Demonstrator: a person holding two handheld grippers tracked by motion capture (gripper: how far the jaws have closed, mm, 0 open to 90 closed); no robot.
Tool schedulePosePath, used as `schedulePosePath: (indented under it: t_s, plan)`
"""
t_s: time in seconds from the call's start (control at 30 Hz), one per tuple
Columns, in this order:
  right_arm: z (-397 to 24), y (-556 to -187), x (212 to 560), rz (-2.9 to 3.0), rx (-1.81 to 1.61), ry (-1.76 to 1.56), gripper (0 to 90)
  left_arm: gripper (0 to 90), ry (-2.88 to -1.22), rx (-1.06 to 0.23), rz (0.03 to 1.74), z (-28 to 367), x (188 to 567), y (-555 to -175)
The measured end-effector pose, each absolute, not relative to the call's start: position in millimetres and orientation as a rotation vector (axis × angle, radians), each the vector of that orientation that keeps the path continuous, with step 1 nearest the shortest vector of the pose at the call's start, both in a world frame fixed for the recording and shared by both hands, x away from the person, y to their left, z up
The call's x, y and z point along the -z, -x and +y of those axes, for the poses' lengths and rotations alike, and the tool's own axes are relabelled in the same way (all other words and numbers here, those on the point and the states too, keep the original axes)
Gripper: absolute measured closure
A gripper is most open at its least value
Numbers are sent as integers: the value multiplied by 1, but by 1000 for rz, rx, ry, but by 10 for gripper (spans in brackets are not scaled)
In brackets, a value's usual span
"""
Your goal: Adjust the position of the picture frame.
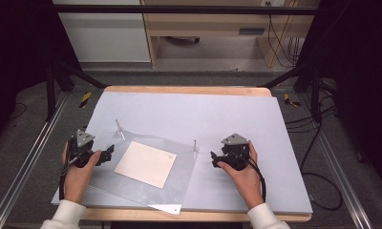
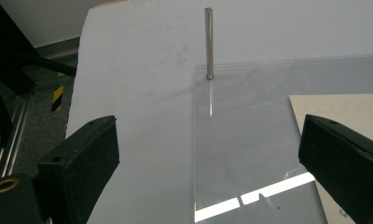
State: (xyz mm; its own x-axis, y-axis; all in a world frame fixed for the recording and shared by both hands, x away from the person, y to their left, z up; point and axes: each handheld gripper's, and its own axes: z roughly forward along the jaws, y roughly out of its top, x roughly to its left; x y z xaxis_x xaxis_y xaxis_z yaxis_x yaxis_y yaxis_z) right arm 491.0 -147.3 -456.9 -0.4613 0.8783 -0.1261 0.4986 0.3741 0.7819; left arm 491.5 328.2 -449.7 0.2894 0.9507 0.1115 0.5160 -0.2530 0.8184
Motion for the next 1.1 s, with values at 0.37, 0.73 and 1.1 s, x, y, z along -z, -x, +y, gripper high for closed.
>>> schedulePosePath:
  t_s: [0.37, 0.73, 1.1]
  plan:
    - [-136, -485, 456, 2076, -928, -1141, 146, 45, -1886, -802, 1298, 327, 447, -491]
    - [-114, -484, 442, 2122, -958, -1084, 470, 57, -1905, -810, 1270, 321, 445, -490]
    - [-70, -508, 459, 2279, -958, -1077, 637, 87, -1916, -797, 1271, 316, 445, -491]
